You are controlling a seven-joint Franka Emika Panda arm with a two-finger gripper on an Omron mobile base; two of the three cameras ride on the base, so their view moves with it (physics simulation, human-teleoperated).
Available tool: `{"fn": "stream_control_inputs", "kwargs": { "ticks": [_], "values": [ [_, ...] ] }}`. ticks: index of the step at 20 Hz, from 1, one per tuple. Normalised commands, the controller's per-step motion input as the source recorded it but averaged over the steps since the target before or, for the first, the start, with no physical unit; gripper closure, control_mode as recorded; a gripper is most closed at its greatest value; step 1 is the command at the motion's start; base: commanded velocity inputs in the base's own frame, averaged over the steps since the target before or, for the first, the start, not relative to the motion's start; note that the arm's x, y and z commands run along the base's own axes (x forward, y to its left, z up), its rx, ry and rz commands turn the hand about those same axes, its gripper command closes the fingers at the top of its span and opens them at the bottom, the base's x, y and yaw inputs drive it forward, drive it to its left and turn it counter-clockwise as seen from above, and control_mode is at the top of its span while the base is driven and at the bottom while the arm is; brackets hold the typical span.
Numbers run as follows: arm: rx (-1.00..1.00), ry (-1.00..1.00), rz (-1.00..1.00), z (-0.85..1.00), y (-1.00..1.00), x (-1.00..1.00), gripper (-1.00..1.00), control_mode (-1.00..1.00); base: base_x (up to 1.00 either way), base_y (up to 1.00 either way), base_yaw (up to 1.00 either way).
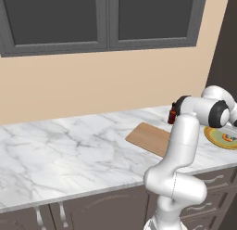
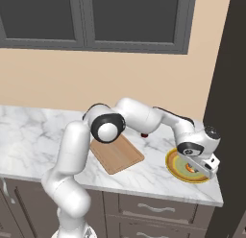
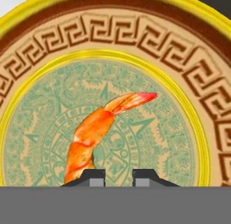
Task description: Pick the shrimp from the plate and place it on the cutting board. Then pick the condiment bottle from the cabinet and place it next to the cutting board.
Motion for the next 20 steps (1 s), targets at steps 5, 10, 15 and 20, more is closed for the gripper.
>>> {"fn": "stream_control_inputs", "kwargs": {
  "ticks": [5,10,15,20],
  "values": [
    [-0.01,0.0,0.0,-0.87,0.61,0.02,1.0,-1.0,0.0,0.0,0.0],
    [0.0,0.0,0.0,-0.49,0.69,0.0,1.0,-1.0,0.0,0.0,0.0],
    [0.0,0.0,0.0,-0.53,0.74,0.0,1.0,-1.0,0.0,0.0,0.0],
    [0.0,0.0,0.0,-0.64,0.75,0.0,1.0,-1.0,0.0,0.0,0.0]
  ]
}}
